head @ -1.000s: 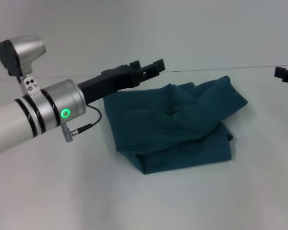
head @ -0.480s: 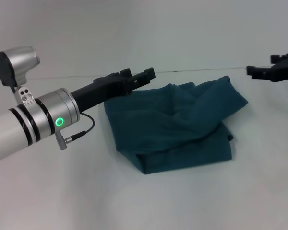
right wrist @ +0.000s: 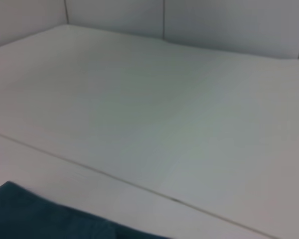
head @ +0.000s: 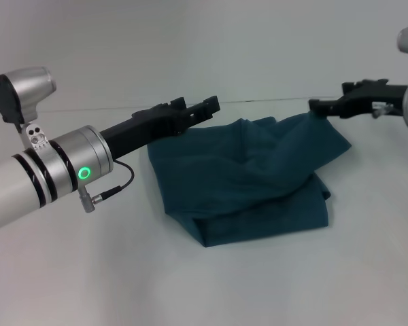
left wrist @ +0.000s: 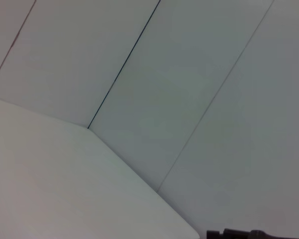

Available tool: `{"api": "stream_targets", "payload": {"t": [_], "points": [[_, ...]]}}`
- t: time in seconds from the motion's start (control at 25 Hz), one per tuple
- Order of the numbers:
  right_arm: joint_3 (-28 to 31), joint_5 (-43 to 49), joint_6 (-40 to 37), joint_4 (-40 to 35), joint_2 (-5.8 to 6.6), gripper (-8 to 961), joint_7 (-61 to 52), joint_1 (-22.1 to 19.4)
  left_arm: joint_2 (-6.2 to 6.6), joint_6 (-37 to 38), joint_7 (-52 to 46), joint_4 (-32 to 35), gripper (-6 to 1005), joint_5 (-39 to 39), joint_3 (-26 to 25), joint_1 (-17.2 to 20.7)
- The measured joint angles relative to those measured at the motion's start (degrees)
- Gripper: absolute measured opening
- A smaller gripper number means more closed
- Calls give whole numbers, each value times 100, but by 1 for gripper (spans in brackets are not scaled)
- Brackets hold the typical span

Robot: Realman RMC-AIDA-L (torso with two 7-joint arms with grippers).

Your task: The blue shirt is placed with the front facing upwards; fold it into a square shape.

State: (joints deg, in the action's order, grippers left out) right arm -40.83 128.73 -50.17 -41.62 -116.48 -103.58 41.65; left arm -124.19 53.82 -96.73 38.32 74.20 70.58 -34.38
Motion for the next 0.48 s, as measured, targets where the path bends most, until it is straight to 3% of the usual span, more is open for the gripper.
{"api": "stream_targets", "payload": {"t": [0.24,0.48], "points": [[-242,298,-35,130,-17,916,-357,-85,0,-20,4,0,871,-3,-5,17],[-277,681,-113,-140,-202,916,-388,-525,0,-24,5,0,871,-7,-10,42]]}}
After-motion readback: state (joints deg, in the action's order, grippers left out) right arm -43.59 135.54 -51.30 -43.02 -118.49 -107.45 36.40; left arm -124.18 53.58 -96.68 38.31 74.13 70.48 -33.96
